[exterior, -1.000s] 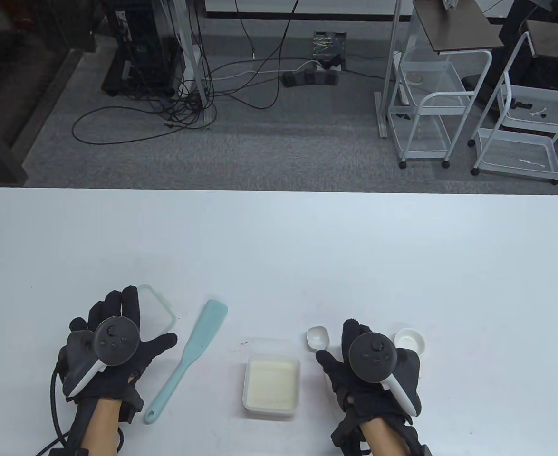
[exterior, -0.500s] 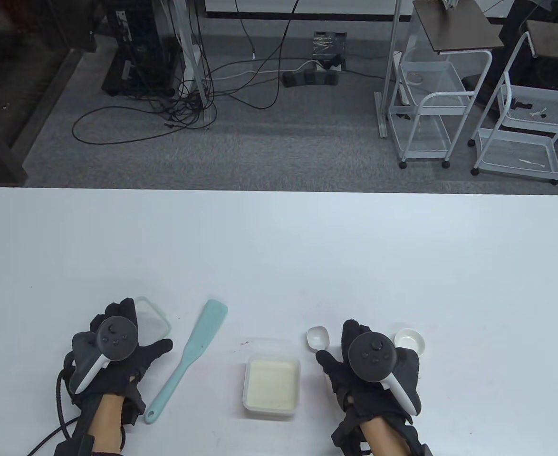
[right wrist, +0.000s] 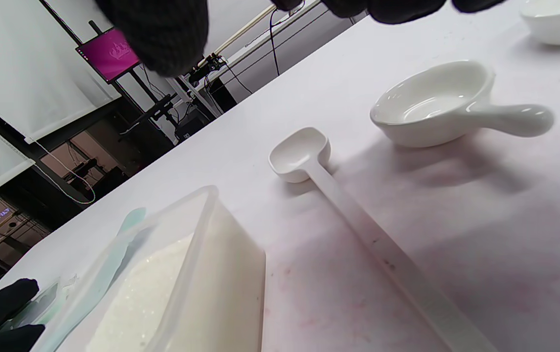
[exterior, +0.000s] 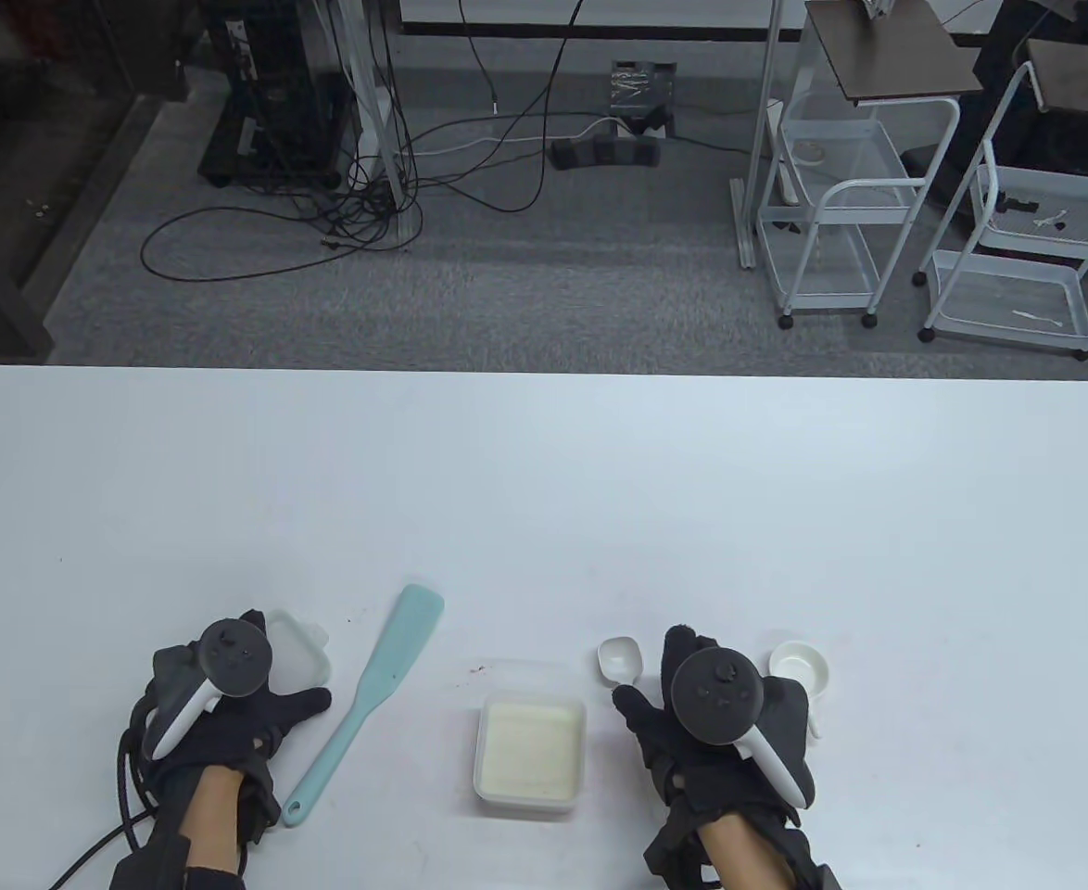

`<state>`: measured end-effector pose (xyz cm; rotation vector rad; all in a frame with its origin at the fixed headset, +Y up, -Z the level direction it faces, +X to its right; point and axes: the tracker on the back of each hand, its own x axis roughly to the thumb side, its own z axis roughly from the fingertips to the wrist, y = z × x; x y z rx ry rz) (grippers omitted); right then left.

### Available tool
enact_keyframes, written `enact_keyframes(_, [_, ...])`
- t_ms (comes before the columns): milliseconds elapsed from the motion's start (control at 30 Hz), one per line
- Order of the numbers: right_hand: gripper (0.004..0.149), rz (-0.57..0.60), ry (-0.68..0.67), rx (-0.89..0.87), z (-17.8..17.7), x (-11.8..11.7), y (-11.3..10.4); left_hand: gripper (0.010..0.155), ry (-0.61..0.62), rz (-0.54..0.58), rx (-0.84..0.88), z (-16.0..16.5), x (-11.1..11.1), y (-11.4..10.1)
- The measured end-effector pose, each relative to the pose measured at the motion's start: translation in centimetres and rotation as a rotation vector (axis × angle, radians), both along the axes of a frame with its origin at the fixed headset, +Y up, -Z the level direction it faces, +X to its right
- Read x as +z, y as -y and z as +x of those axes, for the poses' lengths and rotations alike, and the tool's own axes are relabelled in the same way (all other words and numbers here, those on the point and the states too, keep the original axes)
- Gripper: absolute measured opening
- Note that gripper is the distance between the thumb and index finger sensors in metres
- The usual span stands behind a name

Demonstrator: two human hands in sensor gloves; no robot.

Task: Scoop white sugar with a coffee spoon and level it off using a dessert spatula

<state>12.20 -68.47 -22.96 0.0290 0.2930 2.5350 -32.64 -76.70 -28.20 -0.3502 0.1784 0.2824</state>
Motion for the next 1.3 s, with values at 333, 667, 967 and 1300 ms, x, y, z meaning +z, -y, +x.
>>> enact_keyframes(333, [0.083, 0.004, 0.0, -0.011, 0.0, 0.0, -0.1, 0.115, 0.021, 0.137, -0.006, 0.6, 0.0, -3.0])
enact_keyframes(667, [0.082, 0.012, 0.002, -0.012, 0.0, 0.0, -0.1, 0.112, 0.205, 0.375, 0.171, 6.1, 1.6, -9.4])
enact_keyframes(967, [0.082, 0.032, -0.009, -0.004, -0.2, 0.2, -0.4, 0.11, 0.431, 0.43, 0.244, 12.9, 3.3, -10.7])
enact_keyframes(1300, [0.082, 0.03, -0.01, 0.009, -0.3, 0.3, -0.3, 0.109, 0.519, 0.335, 0.151, 15.2, 2.9, -8.8])
